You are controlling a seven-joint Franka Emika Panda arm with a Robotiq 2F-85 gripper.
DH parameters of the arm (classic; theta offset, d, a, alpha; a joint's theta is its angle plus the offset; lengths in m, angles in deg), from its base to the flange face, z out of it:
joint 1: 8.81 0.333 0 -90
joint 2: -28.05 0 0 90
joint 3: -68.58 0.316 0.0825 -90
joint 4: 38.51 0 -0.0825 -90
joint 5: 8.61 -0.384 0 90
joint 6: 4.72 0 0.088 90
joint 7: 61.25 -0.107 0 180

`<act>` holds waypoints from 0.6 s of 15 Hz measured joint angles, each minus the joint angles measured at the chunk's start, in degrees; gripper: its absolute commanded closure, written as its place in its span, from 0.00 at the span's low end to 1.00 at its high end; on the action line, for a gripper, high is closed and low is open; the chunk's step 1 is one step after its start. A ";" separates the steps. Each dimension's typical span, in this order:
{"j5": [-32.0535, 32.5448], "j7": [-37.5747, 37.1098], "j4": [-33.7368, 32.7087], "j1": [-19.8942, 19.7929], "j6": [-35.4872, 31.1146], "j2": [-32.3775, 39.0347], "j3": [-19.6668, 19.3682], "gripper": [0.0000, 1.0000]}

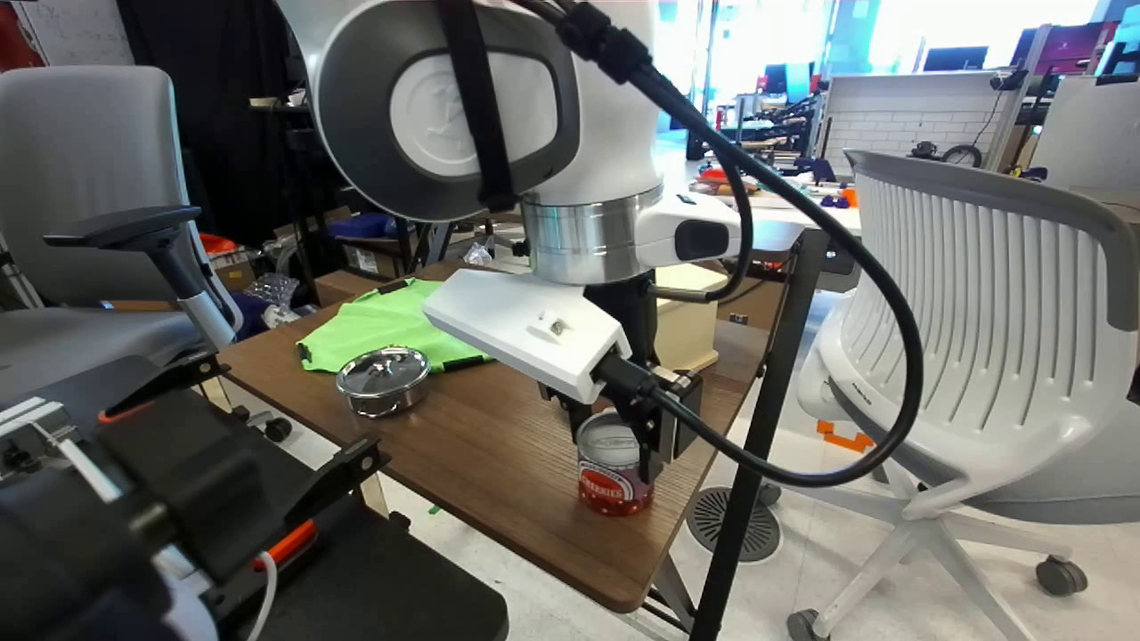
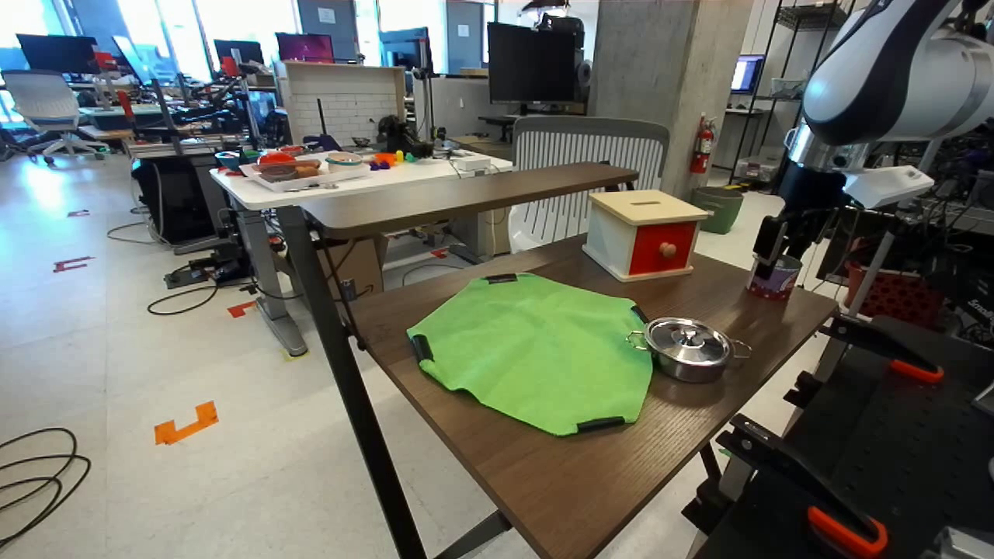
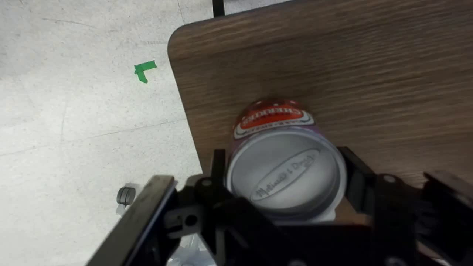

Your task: Move the can to the top left

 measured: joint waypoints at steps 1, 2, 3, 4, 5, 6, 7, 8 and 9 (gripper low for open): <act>0.00 -0.03 -0.05 0.34 0.00 -0.01 -0.23 0.53; 0.00 -0.03 -0.09 0.57 0.00 0.01 -0.34 0.53; 0.00 -0.03 -0.10 0.69 0.00 0.02 -0.35 0.53; 0.00 -0.03 -0.13 0.79 0.00 0.02 -0.35 0.53; 0.00 -0.03 -0.18 0.88 0.00 0.00 -0.34 0.53; 0.02 -0.03 -0.20 1.02 0.00 -0.08 -0.37 0.53; 0.02 -0.03 -0.20 1.20 0.00 -0.26 -0.33 0.53; 0.02 0.04 -0.11 1.27 0.00 -0.66 -0.05 0.53; 0.02 0.27 0.18 1.28 0.00 -1.36 0.45 0.53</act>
